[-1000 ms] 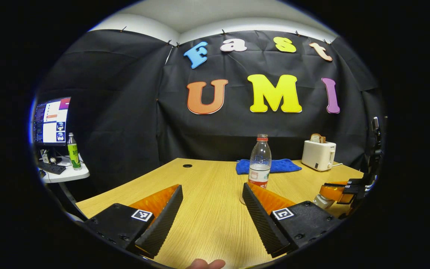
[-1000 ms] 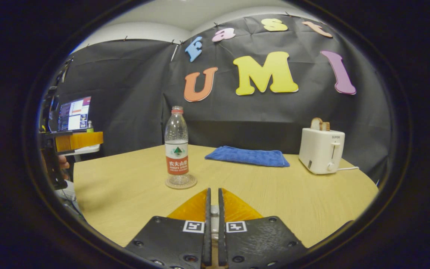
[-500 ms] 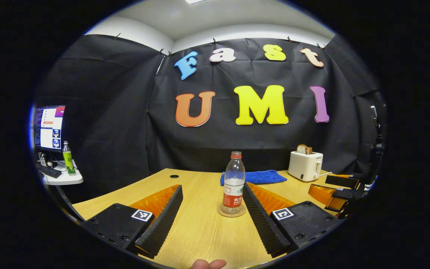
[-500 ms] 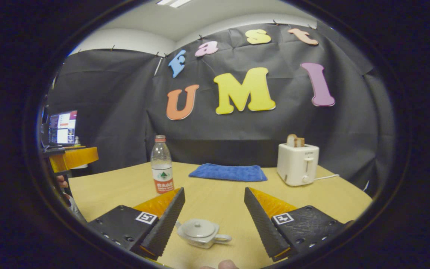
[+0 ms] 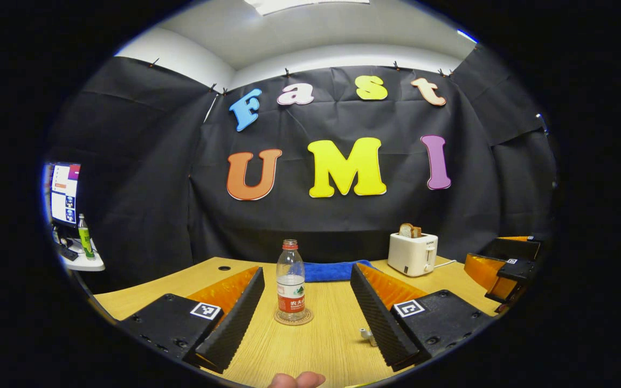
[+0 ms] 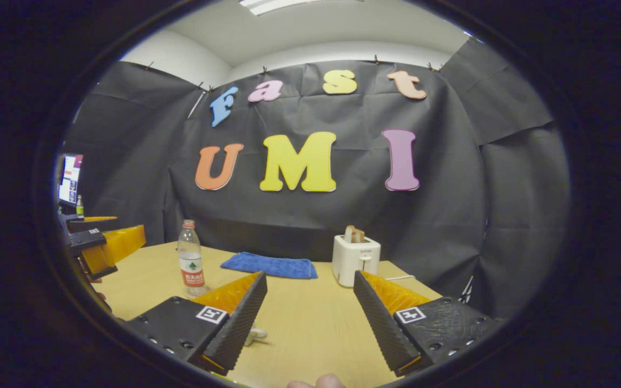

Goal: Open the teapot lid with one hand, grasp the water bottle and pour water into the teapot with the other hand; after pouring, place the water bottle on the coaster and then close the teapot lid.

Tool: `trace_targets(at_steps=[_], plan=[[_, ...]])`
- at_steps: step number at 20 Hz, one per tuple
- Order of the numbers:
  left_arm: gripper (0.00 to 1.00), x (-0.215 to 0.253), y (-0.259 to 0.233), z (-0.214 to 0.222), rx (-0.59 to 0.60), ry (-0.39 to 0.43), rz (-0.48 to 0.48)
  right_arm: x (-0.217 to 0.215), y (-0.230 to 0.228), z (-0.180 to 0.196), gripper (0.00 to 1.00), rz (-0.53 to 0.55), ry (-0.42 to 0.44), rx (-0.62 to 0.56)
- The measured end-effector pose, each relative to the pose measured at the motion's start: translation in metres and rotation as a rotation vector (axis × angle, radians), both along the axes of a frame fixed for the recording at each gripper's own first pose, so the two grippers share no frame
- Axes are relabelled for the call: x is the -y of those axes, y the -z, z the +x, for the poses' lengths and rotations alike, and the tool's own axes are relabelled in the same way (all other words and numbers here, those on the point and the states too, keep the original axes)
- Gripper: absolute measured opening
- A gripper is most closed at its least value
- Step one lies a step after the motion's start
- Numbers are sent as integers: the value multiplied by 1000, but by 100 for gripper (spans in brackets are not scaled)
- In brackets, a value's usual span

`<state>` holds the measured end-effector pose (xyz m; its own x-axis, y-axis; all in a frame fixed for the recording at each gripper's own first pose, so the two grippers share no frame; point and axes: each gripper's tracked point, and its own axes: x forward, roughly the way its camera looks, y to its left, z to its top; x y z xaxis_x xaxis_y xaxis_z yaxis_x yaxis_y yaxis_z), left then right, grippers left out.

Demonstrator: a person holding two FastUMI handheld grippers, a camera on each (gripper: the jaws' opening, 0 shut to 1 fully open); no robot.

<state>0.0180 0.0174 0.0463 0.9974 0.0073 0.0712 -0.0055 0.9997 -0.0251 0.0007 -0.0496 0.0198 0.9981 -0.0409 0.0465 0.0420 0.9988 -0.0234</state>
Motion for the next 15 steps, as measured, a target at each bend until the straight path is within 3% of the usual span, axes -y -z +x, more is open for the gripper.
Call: trace_targets(at_steps=[5, 15], plan=[[100, -15, -8, -10, 7, -48, 25, -9, -2, -12, 97, -17, 9, -1], [99, -12, -6, -10, -1, -19, 31, -25, -19, -14, 97, -21, 15, 31]])
